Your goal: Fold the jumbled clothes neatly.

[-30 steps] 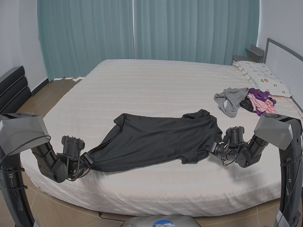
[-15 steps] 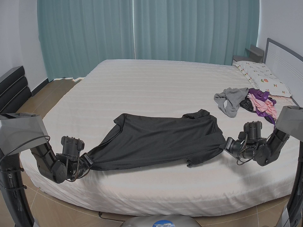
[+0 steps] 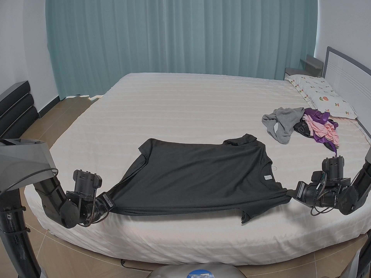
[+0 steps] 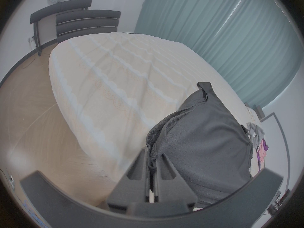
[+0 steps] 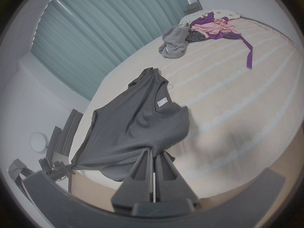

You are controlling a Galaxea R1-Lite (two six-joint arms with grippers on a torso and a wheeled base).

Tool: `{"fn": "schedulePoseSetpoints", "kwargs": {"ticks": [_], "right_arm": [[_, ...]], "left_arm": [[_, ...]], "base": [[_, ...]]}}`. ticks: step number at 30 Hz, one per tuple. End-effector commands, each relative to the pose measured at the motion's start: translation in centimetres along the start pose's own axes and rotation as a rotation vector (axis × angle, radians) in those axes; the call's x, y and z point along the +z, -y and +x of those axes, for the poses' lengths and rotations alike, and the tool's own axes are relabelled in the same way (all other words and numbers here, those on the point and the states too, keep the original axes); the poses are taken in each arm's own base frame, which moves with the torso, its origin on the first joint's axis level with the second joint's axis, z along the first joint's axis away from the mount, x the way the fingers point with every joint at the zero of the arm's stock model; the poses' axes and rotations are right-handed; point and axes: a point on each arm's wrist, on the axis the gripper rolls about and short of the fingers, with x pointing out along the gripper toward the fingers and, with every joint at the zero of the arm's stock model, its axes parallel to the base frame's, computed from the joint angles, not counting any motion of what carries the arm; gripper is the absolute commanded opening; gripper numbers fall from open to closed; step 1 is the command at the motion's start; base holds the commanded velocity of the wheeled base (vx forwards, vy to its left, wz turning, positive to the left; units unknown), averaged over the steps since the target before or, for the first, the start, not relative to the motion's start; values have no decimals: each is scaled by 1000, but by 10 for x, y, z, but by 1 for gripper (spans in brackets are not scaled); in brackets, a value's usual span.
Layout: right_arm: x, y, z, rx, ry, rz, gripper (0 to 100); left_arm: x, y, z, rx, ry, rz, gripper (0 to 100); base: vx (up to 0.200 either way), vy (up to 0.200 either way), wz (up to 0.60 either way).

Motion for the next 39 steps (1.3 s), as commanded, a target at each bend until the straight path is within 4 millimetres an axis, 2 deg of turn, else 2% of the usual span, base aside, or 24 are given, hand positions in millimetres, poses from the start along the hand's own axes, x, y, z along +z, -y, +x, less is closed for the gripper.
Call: {"fn": "schedulePoseSetpoints", "kwargs": {"ticks": [1,6,10,15,20,26,29,33,34,39], "right_arm": [[2,-1,-26,3,46,-14,0],[5,-1,-42,-14,44,-8,0],[-3,-1,-55,-10,-15,-38,0],[-5,8,-60,-55,-52,-57,0],[0,17,-67,-82,-26,-77,0],[-13,22,-59,-115,-148,-93,0],[-24,29,-40,-132,-249,-111,0],[-29,32,-25,-132,-291,-116,0],[-29,32,-25,-132,-291,-116,100],[-23,31,1,-99,-236,-125,100]], "left_arm": [[-3,-5,-8,11,-10,38,0],[-5,-5,-12,8,-14,61,0],[-9,-3,-23,10,-35,82,0],[-14,-3,-33,44,-90,131,0],[-20,-4,-34,51,-112,149,0],[-35,0,-30,51,-151,188,0],[-41,0,-29,55,-170,204,0],[-45,-1,-26,57,-192,208,0],[-46,-1,-25,53,-199,208,100],[-44,2,-24,37,-201,203,100]], "base": [[0,0,0],[0,0,0],[0,0,0],[0,0,0],[0,0,0],[0,0,0],[0,0,0],[0,0,0],[0,0,0],[0,0,0]]}}
